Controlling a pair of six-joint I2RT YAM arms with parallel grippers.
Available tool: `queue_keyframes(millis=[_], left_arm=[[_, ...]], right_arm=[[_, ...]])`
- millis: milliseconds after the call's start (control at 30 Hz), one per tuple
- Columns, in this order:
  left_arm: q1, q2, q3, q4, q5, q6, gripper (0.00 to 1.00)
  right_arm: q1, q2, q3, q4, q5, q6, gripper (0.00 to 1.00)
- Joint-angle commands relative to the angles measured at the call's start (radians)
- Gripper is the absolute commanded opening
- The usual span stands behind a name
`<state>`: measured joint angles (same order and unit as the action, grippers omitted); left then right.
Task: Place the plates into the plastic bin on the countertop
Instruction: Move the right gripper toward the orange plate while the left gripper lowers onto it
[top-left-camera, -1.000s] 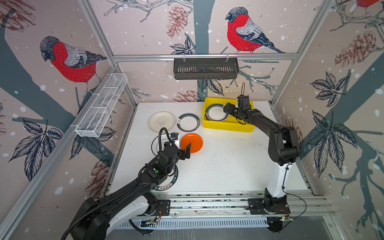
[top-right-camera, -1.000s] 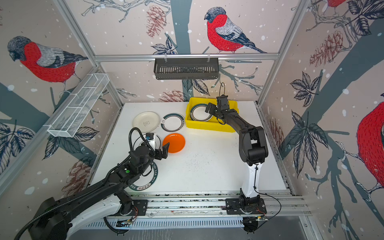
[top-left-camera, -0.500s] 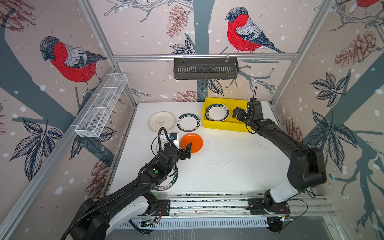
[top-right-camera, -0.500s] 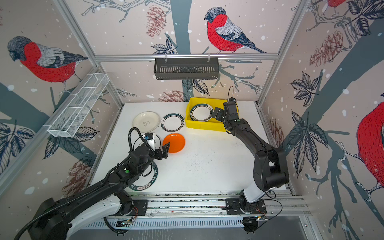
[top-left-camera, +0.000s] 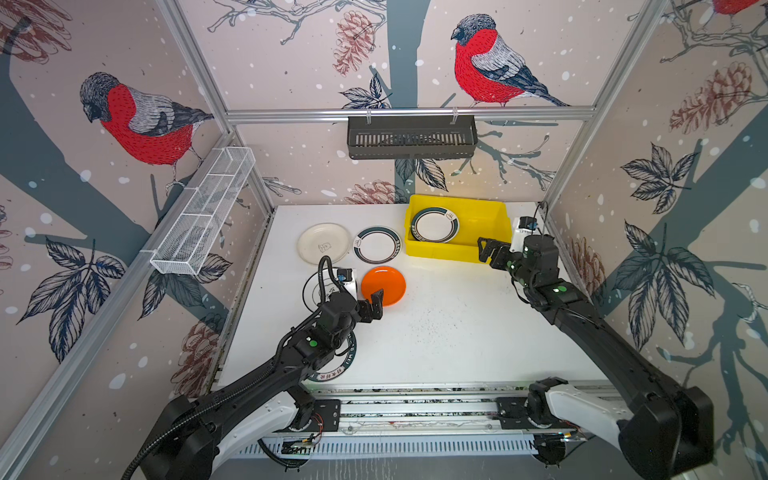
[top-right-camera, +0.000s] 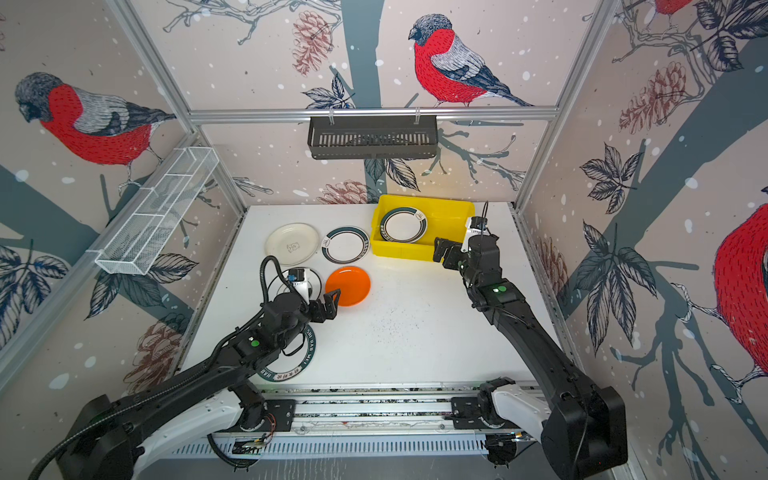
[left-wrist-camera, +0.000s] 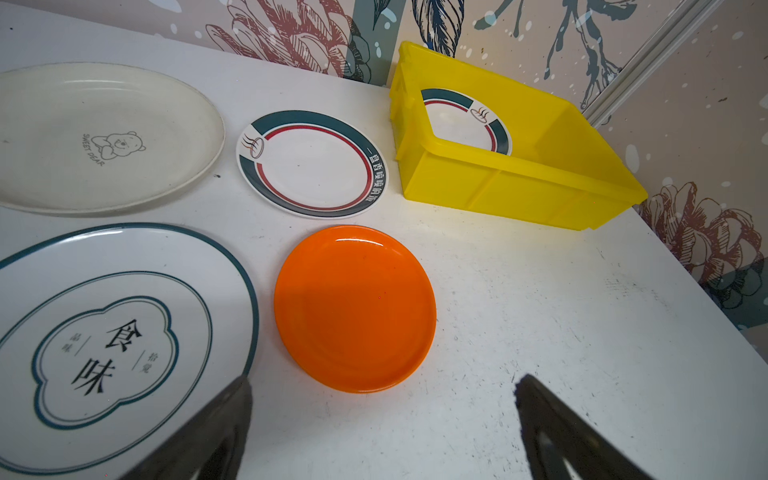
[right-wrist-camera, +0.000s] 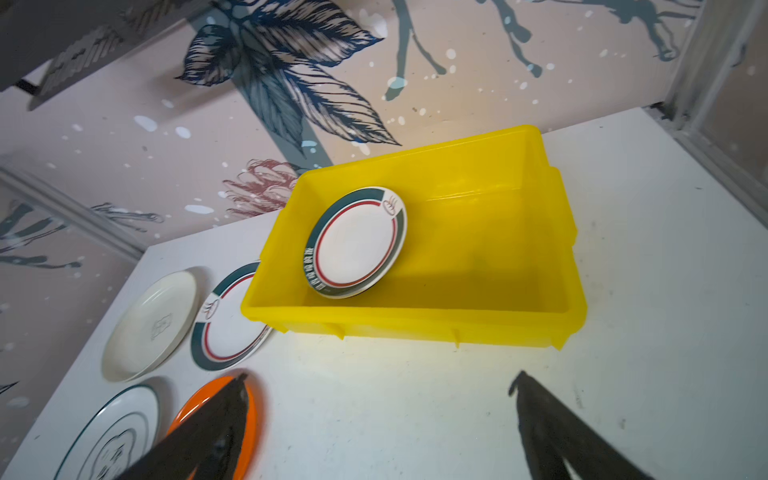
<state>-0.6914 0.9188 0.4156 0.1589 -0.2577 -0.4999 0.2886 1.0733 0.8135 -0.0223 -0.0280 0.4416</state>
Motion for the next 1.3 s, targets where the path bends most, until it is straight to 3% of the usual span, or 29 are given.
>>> queue_keyframes(millis=[0, 233, 433, 600, 800, 1267], left_arm=[[0.0, 0.014, 0.012, -0.044, 0.02, -0.066, 0.98], [0.003, 0.084, 0.031, -0.047, 0.071, -0.115, 0.98], [0.023, 0.195, 0.07, -0.024, 0.116, -0.157, 0.95], [0.061, 0.303, 0.082, 0.008, 0.151, -0.227, 0.9], [0.098, 0.384, 0.114, -0.058, 0.128, -0.278, 0.87], [0.15, 0.497, 0.143, 0.021, 0.115, -0.318, 0.75]], right_arm=[[0.014, -0.049, -0.027, -0.022, -0.102, -0.016, 1.0], [0.014, -0.149, -0.065, -0.064, -0.173, -0.01, 1.0], [0.009, -0.172, -0.121, 0.075, -0.412, 0.048, 1.0], [0.01, -0.103, -0.105, 0.079, -0.513, 0.04, 1.0], [0.012, -0.078, -0.113, 0.061, -0.484, 0.01, 1.0], [0.014, -0.005, -0.126, 0.059, -0.462, 0.014, 1.0]])
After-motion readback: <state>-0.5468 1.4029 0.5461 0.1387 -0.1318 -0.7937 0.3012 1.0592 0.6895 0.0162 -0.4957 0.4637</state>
